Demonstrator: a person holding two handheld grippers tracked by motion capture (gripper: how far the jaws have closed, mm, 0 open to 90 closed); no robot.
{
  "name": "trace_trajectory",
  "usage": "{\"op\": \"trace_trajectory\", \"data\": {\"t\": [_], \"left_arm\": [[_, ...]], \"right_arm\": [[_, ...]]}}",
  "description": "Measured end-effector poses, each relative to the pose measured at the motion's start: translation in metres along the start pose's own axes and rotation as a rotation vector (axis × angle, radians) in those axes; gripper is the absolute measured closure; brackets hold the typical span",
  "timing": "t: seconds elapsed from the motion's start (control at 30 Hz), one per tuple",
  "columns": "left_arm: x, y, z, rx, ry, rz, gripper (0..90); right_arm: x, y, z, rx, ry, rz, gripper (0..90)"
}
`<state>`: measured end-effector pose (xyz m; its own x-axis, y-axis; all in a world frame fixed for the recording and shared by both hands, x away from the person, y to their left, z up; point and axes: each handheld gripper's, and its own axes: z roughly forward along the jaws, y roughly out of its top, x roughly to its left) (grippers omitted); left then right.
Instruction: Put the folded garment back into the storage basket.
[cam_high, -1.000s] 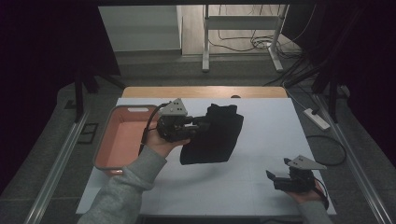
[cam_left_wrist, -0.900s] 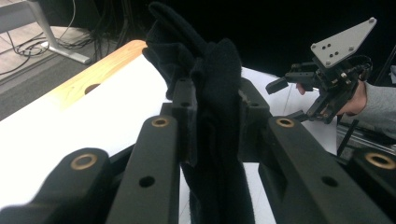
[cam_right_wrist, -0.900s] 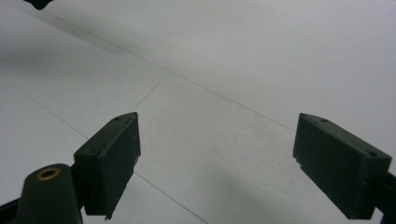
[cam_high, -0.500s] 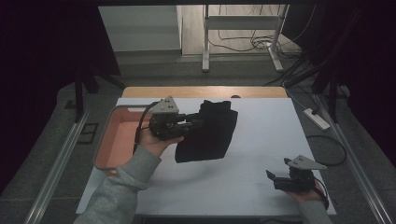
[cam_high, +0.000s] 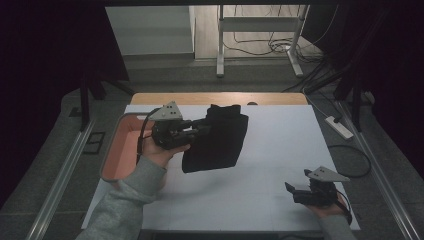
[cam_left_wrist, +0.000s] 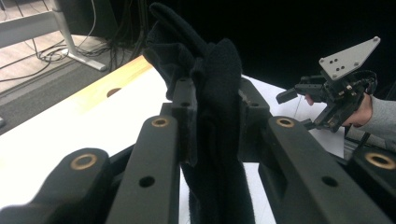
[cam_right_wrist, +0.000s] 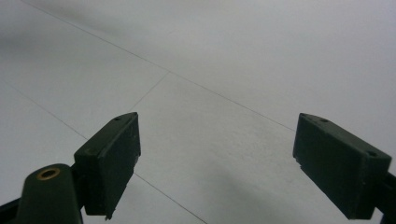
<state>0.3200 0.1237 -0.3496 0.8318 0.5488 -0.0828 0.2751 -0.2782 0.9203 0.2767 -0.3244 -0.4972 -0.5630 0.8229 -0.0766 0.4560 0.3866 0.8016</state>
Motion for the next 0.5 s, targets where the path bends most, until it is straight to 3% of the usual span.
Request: {"op": "trace_trajectory", "data": {"t": [0.5], "left_arm": [[0.005,-0.001,-0.015,-0.018,0.023,-0.014,73.6]], "right_arm": [[0.000,0.000,0.000,0.003,-0.001,0.000,15.7]]}}
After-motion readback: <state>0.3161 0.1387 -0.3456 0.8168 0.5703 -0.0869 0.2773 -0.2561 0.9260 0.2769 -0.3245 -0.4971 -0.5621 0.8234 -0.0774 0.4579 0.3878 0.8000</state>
